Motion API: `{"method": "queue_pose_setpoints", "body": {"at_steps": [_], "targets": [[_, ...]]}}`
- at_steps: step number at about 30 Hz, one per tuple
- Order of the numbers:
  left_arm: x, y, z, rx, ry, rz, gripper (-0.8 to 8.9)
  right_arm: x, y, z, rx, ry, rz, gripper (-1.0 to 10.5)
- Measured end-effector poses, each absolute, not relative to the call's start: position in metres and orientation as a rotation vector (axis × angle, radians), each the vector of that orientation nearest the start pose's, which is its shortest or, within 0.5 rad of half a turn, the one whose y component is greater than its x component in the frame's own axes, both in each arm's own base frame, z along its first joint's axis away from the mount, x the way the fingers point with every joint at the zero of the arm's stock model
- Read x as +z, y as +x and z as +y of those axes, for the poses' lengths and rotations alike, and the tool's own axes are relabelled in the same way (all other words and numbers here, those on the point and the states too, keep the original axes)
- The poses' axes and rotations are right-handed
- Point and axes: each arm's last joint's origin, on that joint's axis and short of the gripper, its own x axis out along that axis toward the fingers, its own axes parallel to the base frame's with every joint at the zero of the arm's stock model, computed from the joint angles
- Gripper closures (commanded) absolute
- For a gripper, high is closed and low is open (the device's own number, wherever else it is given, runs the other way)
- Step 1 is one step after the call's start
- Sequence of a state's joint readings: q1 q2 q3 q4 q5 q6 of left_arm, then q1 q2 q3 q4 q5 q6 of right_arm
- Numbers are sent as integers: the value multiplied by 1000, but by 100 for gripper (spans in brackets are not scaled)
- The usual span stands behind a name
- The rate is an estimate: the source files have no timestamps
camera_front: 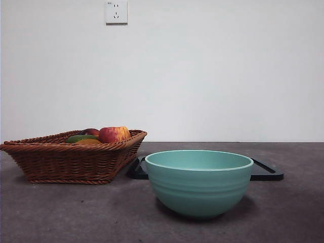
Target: Pick up the wifruite, put it on the bowl, pick up the plate, put it on desk
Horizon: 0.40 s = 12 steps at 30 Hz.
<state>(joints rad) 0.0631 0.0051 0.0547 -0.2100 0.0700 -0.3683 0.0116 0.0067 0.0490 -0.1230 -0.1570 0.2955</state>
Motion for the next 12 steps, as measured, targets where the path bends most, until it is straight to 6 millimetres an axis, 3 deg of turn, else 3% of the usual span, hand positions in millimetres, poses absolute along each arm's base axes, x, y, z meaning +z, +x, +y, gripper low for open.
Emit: {"method": "queue_pose_setpoints", "body": {"at_steps": [7,12], "targets": [[201,82,2,-38,-411,110,796,220,80,5,178,298,-46,938],[228,75,0,-68,-416,122,796,252,70,5,177,298,-33,938]]}}
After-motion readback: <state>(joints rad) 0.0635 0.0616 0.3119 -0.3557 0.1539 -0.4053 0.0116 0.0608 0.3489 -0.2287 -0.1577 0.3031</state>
